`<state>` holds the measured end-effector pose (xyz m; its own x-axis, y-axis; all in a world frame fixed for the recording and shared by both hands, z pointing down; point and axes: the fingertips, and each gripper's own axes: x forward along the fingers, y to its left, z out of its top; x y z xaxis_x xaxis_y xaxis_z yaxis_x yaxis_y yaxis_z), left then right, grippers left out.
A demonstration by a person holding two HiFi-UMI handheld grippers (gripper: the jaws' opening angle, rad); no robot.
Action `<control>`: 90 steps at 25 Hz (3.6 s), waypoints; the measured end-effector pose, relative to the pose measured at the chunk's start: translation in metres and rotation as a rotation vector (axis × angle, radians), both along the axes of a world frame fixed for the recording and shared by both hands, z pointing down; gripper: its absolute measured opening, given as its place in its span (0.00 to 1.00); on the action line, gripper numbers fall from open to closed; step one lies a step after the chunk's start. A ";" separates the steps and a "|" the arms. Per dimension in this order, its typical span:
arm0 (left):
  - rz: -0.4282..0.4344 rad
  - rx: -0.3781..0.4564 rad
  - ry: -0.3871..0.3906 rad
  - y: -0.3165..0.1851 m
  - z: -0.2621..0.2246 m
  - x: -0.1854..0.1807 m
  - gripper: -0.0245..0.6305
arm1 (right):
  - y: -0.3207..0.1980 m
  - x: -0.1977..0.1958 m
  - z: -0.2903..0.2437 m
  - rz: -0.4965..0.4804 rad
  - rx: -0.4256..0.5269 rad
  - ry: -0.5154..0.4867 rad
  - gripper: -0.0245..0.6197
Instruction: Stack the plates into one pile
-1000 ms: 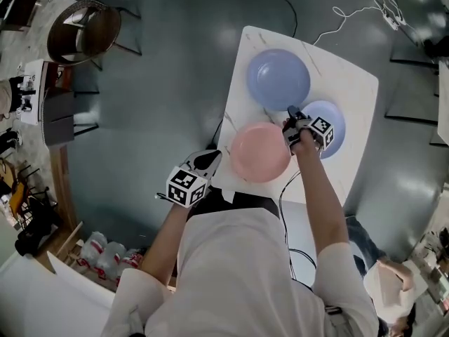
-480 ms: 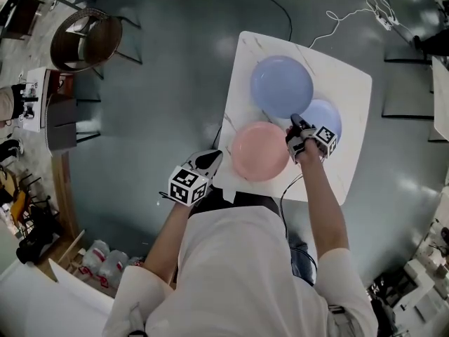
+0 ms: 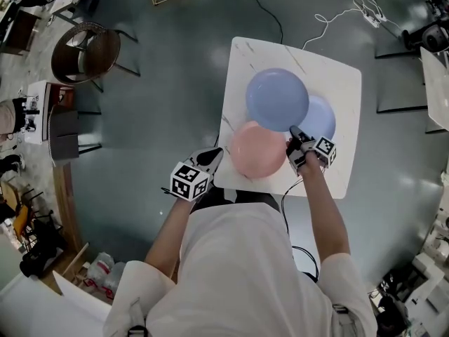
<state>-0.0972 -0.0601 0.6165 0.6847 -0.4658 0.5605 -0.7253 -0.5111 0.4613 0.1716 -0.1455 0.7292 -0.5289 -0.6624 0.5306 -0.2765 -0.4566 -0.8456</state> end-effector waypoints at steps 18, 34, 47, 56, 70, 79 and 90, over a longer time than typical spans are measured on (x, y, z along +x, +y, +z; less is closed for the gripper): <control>0.097 -0.035 0.001 0.033 0.011 0.006 0.06 | 0.128 -0.025 -0.004 -0.017 0.004 -0.068 0.11; 0.181 -0.068 -0.005 0.032 0.023 0.006 0.06 | 0.196 -0.054 0.023 -0.015 -0.058 -0.073 0.11; 0.229 -0.079 -0.010 0.032 0.030 -0.005 0.06 | 0.210 -0.049 0.044 0.064 -0.123 -0.010 0.12; 0.264 -0.072 -0.002 0.029 0.030 -0.011 0.06 | 0.202 -0.040 0.033 0.096 -0.117 0.025 0.24; 0.355 -0.046 0.002 0.028 0.017 -0.012 0.06 | 0.215 -0.032 0.000 0.197 -0.032 0.018 0.24; 0.404 -0.048 -0.002 0.022 0.008 0.013 0.06 | 0.207 -0.024 -0.007 0.138 0.001 0.087 0.15; 0.420 -0.058 -0.023 0.005 0.011 0.068 0.06 | 0.185 -0.008 -0.002 -0.128 -0.004 0.223 0.14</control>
<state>-0.0296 -0.0553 0.6279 0.7956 -0.1168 0.5945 -0.4701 -0.7380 0.4841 0.1641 0.0397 0.7269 -0.4777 -0.5957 0.6458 -0.5117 -0.4088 -0.7556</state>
